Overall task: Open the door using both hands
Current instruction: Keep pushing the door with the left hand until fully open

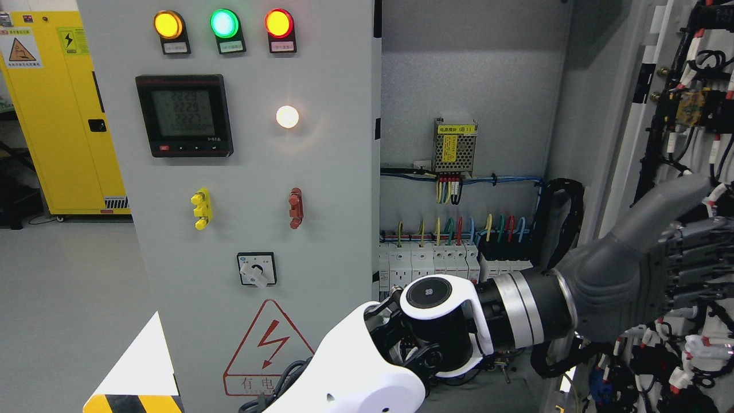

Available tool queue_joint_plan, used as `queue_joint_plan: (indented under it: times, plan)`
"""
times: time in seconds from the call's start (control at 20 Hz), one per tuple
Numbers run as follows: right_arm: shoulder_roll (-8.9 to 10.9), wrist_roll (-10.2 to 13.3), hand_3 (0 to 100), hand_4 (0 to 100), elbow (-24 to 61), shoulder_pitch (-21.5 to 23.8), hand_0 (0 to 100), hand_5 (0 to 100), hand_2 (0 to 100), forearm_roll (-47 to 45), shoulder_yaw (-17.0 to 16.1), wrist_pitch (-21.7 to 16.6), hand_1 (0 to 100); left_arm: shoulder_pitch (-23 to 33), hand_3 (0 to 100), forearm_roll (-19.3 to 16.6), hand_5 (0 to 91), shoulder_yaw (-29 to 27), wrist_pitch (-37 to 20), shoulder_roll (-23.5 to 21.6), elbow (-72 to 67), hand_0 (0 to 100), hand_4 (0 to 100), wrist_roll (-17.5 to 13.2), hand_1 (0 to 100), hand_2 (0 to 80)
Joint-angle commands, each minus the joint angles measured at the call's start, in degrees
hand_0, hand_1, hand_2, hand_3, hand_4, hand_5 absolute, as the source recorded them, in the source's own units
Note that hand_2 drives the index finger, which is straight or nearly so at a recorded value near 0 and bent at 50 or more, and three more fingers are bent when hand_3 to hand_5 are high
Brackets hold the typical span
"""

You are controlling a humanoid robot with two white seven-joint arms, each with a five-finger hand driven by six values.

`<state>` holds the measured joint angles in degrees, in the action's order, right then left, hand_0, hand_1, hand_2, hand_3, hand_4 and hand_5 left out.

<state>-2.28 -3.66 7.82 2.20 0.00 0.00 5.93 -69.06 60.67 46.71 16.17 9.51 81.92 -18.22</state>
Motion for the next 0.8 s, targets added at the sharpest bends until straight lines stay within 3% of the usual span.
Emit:
queue_joint_plan:
  times: [0.0,0.2,0.5,0.75]
  plan:
    - [0.00,-0.03,0,0,0.00,0.00,22,0,0,0.62,1.58,0.05,5,-1.51,0,0.94,0.0,4.53,-1.23,1.03,-4.39,0,0,-0.15,0,0.0]
    - [0.00,-0.03,0,0,0.00,0.00,22,0,0,0.62,1.58,0.05,5,-3.88,0,1.29,0.0,5.84,-2.11,1.21,-5.54,0,0,-0.33,0,0.0]
    - [0.00,-0.03,0,0,0.00,0.00,22,0,0,0.62,1.58,0.05,5,-8.63,0,5.33,0.0,7.43,-2.37,1.65,-7.82,0,0,-0.33,0,0.0]
    - [0.00,-0.03,0,0,0.00,0.00,22,0,0,0.61,1.58,0.05,5,-9.34,0,5.60,0.0,8.84,-2.46,1.65,-8.61,0,0,-0.33,0,0.0]
